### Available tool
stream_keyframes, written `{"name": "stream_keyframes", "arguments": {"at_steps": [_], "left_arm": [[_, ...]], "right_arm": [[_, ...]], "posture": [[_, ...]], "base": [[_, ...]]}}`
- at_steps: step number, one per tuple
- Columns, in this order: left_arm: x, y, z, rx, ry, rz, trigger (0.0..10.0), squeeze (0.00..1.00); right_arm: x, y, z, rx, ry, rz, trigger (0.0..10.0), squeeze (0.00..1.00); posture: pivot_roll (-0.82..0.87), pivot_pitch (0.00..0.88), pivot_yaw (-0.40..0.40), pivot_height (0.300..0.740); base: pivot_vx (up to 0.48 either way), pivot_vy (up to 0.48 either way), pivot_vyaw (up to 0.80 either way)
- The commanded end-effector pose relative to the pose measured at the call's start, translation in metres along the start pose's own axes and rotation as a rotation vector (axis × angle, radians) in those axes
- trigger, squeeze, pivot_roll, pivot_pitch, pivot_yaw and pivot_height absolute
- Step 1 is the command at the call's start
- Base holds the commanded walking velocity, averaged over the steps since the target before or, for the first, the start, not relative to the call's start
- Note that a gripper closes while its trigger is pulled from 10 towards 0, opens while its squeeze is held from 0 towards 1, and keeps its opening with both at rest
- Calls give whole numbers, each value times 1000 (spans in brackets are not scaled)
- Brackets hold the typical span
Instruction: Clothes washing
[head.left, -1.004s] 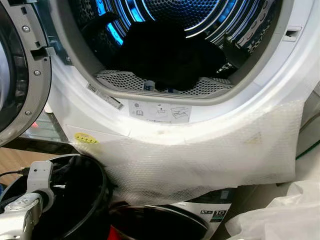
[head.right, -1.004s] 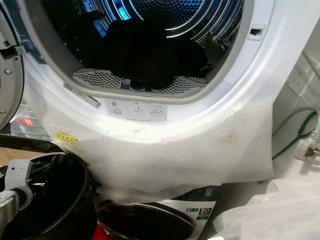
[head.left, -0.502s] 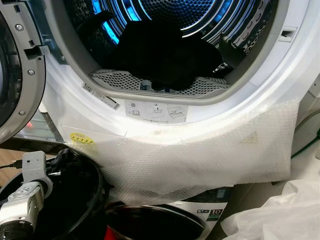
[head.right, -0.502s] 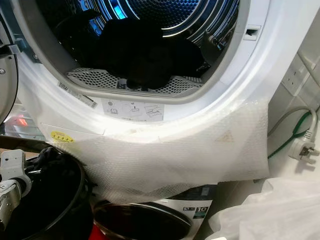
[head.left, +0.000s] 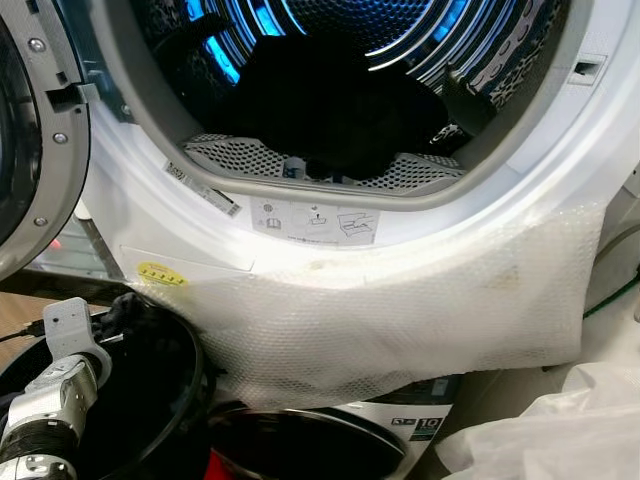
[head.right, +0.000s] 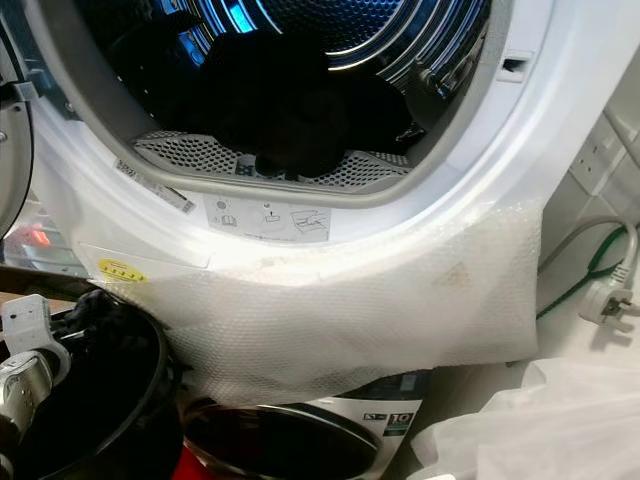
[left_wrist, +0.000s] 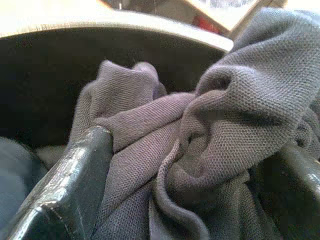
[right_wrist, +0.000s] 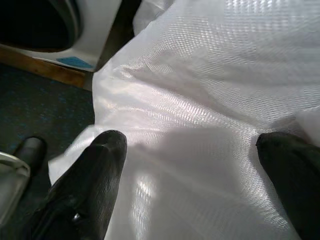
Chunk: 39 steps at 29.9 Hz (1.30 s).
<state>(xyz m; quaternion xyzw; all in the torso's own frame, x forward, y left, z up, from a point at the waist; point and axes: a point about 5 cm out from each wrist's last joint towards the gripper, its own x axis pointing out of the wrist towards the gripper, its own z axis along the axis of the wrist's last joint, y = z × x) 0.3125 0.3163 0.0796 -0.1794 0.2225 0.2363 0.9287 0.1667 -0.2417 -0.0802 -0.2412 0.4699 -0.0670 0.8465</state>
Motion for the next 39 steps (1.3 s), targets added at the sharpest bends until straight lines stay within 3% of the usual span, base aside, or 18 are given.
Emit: {"name": "stream_keyframes", "arguments": {"at_steps": [1, 9, 17, 18, 19, 39], "left_arm": [[2, -5, -16, -72, 97, 5, 10000, 0], [1, 8, -20, -112, 130, 75, 10000, 0], [0, 21, -34, 2, 236, 112, 10000, 0], [0, 21, -35, 10, 246, 110, 8784, 0], [0, 21, -36, 15, 250, 107, 0, 0], [2, 14, -33, 35, 239, 53, 0, 0]], "right_arm": [[0, -1, -3, -14, 2, 4, 10000, 0], [0, 1, 0, -20, -6, 12, 10000, 0], [-1, 7, 2, -26, -11, 27, 10000, 0], [-1, 9, 3, -24, -11, 28, 10000, 0], [-1, 10, 3, -22, -11, 30, 10000, 0], [-3, 19, 1, -21, -5, 48, 10000, 0]], "posture": [[94, 0, -60, 740], [102, 0, -55, 740], [108, 0, -29, 740], [106, 0, -25, 740], [105, 0, -22, 740], [109, 0, -9, 740]], "base": [[0, 0, 0], [0, 0, 0], [0, 0, 0], [0, 0, 0], [0, 0, 0], [0, 0, 0]]}}
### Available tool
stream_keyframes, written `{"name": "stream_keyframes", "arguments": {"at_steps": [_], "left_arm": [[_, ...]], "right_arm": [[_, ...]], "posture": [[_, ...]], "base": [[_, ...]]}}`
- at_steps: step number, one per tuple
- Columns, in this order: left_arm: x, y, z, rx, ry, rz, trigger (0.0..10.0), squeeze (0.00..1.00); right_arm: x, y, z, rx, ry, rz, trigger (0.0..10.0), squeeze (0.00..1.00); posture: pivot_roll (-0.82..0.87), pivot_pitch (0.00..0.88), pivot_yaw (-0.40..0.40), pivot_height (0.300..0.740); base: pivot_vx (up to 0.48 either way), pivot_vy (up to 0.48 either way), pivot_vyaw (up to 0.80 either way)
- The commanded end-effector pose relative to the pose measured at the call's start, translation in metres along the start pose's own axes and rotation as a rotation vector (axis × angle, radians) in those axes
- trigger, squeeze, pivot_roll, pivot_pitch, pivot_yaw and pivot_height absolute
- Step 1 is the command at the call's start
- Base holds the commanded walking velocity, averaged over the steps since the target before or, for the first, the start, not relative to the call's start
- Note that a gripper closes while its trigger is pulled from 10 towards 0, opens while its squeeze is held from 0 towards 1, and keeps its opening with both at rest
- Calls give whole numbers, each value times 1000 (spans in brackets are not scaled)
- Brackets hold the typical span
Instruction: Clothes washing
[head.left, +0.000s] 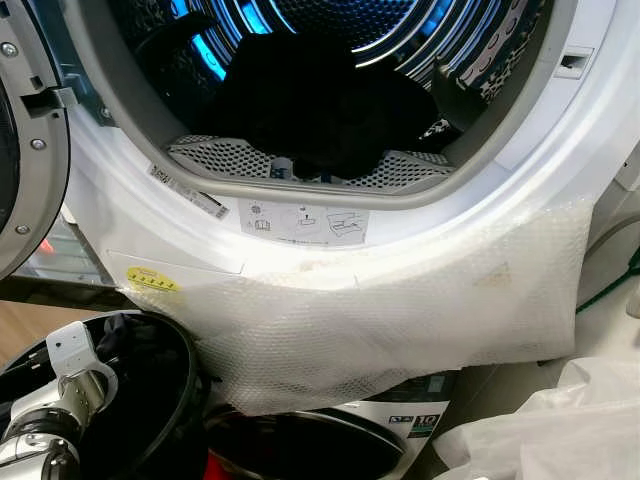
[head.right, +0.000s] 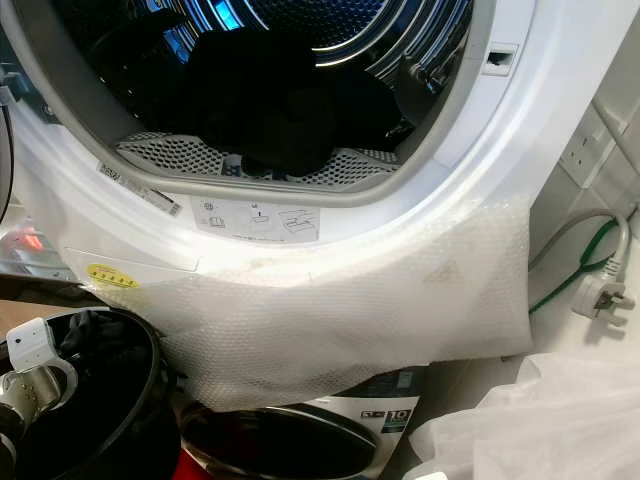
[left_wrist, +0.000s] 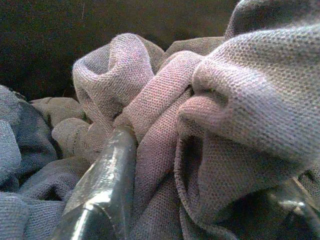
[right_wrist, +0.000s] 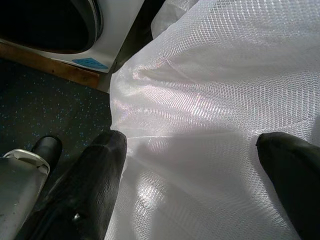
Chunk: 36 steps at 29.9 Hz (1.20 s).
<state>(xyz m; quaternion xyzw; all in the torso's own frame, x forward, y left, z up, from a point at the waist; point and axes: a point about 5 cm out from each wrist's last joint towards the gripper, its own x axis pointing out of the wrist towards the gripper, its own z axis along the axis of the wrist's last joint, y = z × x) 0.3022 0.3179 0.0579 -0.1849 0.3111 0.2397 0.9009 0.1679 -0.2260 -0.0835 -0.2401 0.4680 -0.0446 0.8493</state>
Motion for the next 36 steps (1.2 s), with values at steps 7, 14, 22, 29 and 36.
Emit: {"name": "stream_keyframes", "arguments": {"at_steps": [7, 14, 22, 29, 36], "left_arm": [[1, 1, -11, 17, 51, -6, 0, 0], [1, 0, -9, 15, 43, -15, 0, 0], [1, 0, -6, 2, 29, -15, 0, 0], [1, 0, -7, -3, 24, -14, 0, 0], [-2, -18, 7, 2, -79, -202, 0, 0]], "right_arm": [[-1, 6, -1, -6, 8, 18, 10000, 0], [-1, 6, 1, 3, 6, 15, 10000, 0], [-2, 9, -1, 11, 14, 20, 10000, 0], [-2, 10, -1, 12, 14, 24, 10000, 0], [-1, 9, 1, 14, 10, 21, 10000, 0]], "posture": [[112, 0, -6, 740], [106, 0, 2, 740], [107, 0, 7, 740], [111, 0, 6, 740], [112, 0, 8, 740]], "base": [[0, 0, 0], [0, 0, 0], [0, 0, 0], [0, 0, 0], [0, 0, 0]]}}
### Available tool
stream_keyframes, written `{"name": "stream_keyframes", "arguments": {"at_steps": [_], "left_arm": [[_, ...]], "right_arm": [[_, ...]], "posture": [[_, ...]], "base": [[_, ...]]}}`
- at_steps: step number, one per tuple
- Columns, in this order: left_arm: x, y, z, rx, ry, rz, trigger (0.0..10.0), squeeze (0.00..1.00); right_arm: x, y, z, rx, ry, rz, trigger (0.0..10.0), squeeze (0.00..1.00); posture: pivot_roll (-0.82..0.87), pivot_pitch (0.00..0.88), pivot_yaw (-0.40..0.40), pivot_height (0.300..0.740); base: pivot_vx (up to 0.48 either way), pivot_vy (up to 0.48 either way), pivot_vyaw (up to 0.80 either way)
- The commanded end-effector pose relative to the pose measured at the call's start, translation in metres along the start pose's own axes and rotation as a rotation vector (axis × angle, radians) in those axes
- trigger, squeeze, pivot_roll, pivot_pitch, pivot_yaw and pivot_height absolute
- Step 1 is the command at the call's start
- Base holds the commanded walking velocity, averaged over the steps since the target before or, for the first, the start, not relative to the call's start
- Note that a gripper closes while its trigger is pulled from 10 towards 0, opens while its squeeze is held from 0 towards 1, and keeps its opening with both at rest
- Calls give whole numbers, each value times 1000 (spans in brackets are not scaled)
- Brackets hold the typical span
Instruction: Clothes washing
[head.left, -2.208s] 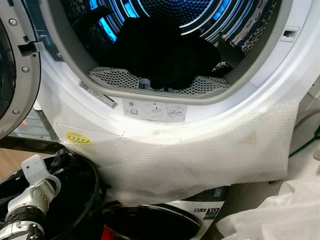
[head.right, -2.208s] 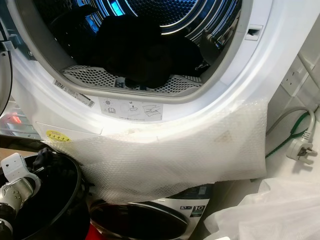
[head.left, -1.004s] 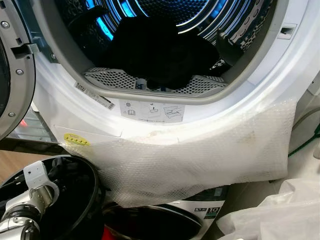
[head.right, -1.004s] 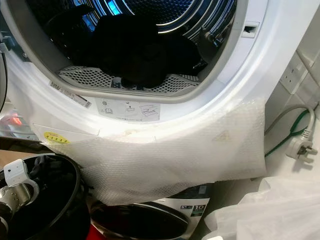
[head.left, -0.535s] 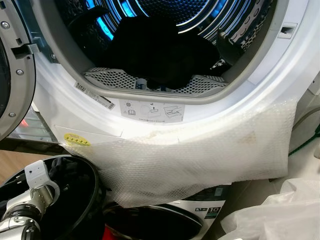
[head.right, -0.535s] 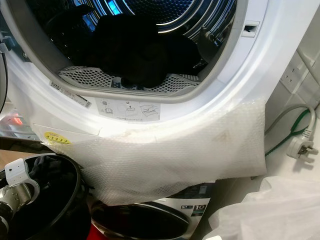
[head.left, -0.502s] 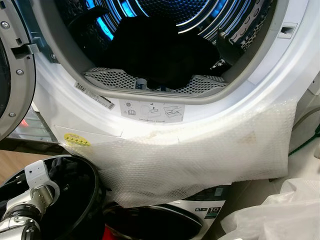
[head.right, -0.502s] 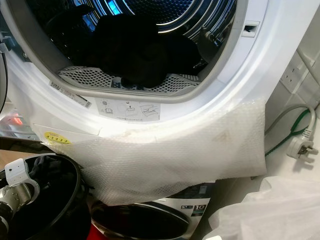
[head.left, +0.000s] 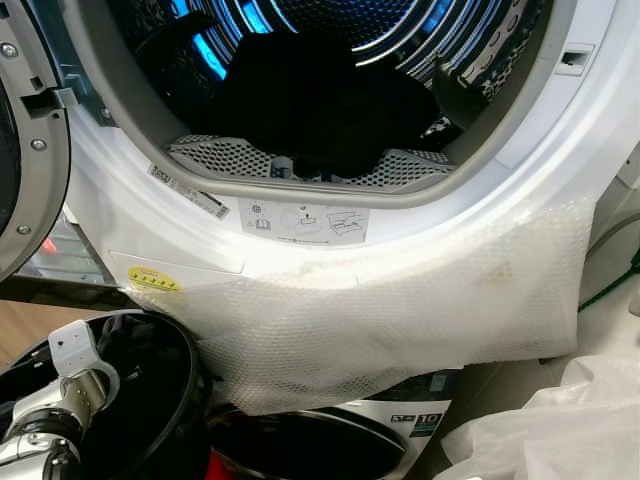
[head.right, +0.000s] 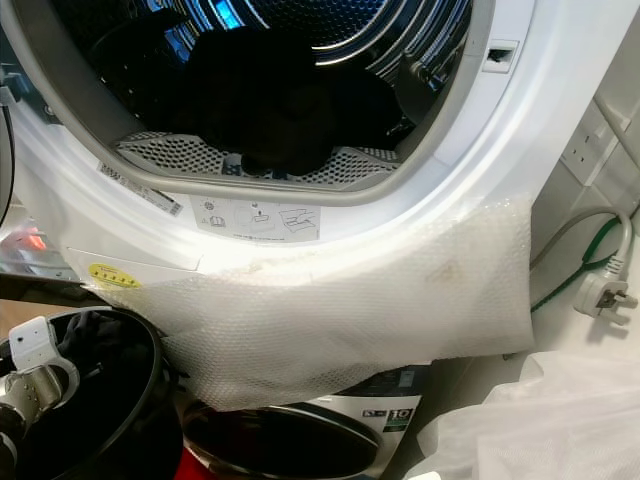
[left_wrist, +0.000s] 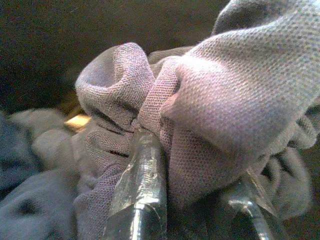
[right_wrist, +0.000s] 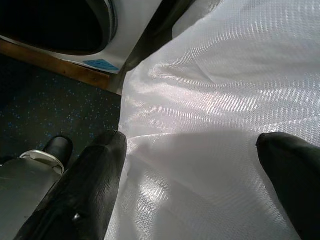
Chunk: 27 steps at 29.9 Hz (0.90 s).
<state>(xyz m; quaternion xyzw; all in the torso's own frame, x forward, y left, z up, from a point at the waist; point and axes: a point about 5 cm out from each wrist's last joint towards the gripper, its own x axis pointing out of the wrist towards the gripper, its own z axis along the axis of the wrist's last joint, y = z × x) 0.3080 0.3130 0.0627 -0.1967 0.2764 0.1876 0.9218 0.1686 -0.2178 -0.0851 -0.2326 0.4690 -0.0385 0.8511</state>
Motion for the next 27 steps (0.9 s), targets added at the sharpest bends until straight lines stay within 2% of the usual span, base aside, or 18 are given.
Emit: {"name": "stream_keyframes", "arguments": {"at_steps": [1, 2, 5, 9, 13, 15, 16, 20, 24, 26, 27], "left_arm": [[0, -10, 3, 0, -29, -77, 0, 0], [-1, -14, 4, 32, -46, -116, 0, 0], [-12, -40, 1, 162, -114, -358, 0, 0], [-31, -53, -9, 199, -118, -534, 0, 0], [-57, -56, -23, 267, -58, -733, 0, 0], [-68, -54, -25, 328, -69, -805, 0, 0], [-68, -54, -25, 328, -69, -805, 0, 0], [-97, -48, -19, 386, -65, -957, 0, 0], [-131, -50, -16, 514, 9, -1191, 0, 0], [-132, -50, -16, 520, 15, -1202, 0, 0], [-140, -47, -14, 548, 43, -1237, 0, 0]], "right_arm": [[0, 1, -2, 6, 13, 3, 10000, 0], [0, 1, -2, 6, 12, 3, 10000, 0], [0, 1, -2, 1, 12, 5, 10000, 0], [-1, 2, -2, 1, 13, 8, 10000, 0], [-1, 4, -3, 0, 13, 12, 10000, 0], [-1, 4, -3, -1, 14, 13, 10000, 0], [-1, 4, -3, -1, 14, 13, 10000, 0], [-1, 4, -3, -6, 15, 16, 10000, 0], [0, 4, -1, -3, 10, 16, 10000, 0], [0, 4, 0, -3, 10, 16, 10000, 0], [0, 4, 1, 1, 7, 19, 10000, 0]], "posture": [[112, 0, 8, 740], [117, 0, 7, 740], [120, 0, 9, 740], [121, 0, 12, 740], [129, 0, 9, 740], [132, 0, 9, 740], [132, 0, 9, 740], [142, 0, 7, 740], [141, 0, 9, 740], [141, 0, 9, 740], [136, 0, 14, 740]], "base": [[0, 0, 0], [0, 0, 0], [0, 0, 0], [0, 0, 0], [0, 0, 0], [0, 0, 0], [0, 0, 0], [0, 0, 0], [0, 0, 0], [0, 0, 0], [0, 0, 0]]}}
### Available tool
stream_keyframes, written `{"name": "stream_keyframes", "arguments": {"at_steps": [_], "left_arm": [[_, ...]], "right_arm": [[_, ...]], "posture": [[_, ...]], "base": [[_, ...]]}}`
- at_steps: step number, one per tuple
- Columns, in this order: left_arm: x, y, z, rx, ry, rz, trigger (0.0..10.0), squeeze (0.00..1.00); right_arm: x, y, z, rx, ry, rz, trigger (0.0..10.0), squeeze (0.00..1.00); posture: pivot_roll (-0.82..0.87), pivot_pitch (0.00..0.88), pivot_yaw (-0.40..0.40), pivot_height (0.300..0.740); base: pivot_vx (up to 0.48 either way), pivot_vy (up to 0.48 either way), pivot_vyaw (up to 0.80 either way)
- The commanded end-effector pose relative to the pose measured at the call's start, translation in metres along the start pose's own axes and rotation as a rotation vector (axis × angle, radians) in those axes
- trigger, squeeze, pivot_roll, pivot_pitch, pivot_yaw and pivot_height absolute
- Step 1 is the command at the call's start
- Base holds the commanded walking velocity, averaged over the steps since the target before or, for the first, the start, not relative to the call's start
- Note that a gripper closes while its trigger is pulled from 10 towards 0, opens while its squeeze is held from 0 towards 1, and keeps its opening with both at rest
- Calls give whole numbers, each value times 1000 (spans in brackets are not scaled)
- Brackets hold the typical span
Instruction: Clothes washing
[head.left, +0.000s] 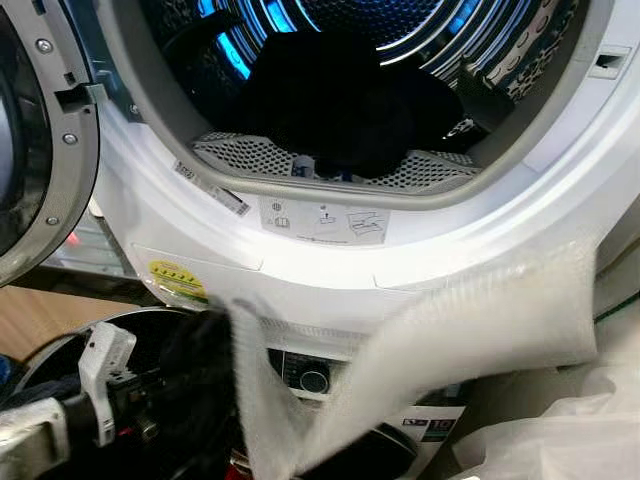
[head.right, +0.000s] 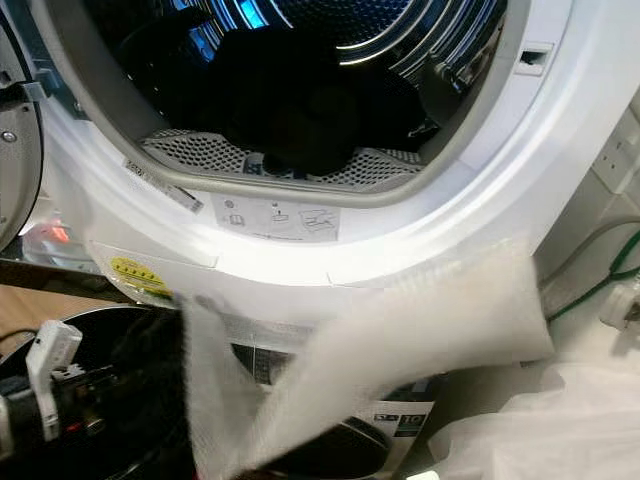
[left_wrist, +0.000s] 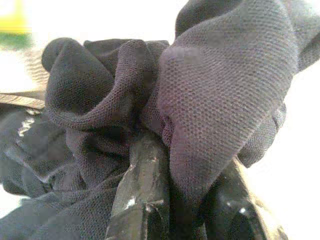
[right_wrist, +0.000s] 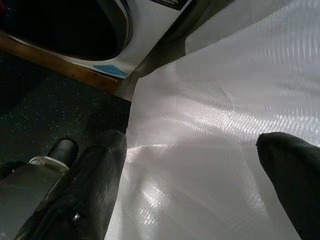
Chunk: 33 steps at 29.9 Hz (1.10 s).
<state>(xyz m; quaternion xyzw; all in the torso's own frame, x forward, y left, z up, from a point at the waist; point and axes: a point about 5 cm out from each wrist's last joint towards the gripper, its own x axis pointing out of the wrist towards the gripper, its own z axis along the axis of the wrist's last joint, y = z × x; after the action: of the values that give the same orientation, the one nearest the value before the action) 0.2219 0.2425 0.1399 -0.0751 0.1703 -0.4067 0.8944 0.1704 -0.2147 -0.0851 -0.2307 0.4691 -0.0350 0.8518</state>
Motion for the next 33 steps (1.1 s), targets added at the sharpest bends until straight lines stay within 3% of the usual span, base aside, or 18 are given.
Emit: {"name": "stream_keyframes", "arguments": {"at_steps": [1, 7, 9, 13, 17, 22, 29, 32, 33], "left_arm": [[1, -13, 3, 2, 7, -109, 0, 0], [-28, -14, -1, -11, 21, -56, 0, 0], [-36, -26, 5, -12, -17, -112, 0, 0], [-38, -36, 14, -6, -56, -174, 0, 0], [-35, -55, 39, 45, -134, -305, 0, 0], [-27, -68, 58, 112, -147, -412, 0, 0], [-10, -72, 80, 185, -160, -504, 0, 0], [-1, -67, 94, 228, -204, -489, 0, 0], [8, -65, 107, 266, -252, -493, 0, 0]], "right_arm": [[0, 2, -1, 1, 9, 11, 10000, 0], [0, 3, 1, 9, 4, 13, 10000, 0], [0, 4, 0, 0, 5, 20, 10000, 0], [0, 5, 1, -9, 3, 26, 10000, 0], [1, 5, 7, -11, -9, 28, 10000, 0], [1, 6, 10, -12, -15, 30, 10000, 0], [0, 7, 10, -9, -14, 33, 10000, 0], [0, 8, 9, -7, -11, 33, 10000, 0], [0, 8, 8, -8, -10, 33, 10000, 0]], "posture": [[136, 0, 14, 740], [152, 0, 10, 740], [170, 0, 0, 740], [178, 0, -3, 740], [182, 0, -5, 740], [187, 0, -5, 740], [176, 0, 2, 740], [180, 0, 0, 740], [182, 0, -1, 740]], "base": [[0, 0, 0], [0, 0, 0], [0, 0, 0], [0, 0, 0], [0, 0, 0], [0, 0, 0], [0, 0, 0], [0, 0, 0], [0, 0, 0]]}}
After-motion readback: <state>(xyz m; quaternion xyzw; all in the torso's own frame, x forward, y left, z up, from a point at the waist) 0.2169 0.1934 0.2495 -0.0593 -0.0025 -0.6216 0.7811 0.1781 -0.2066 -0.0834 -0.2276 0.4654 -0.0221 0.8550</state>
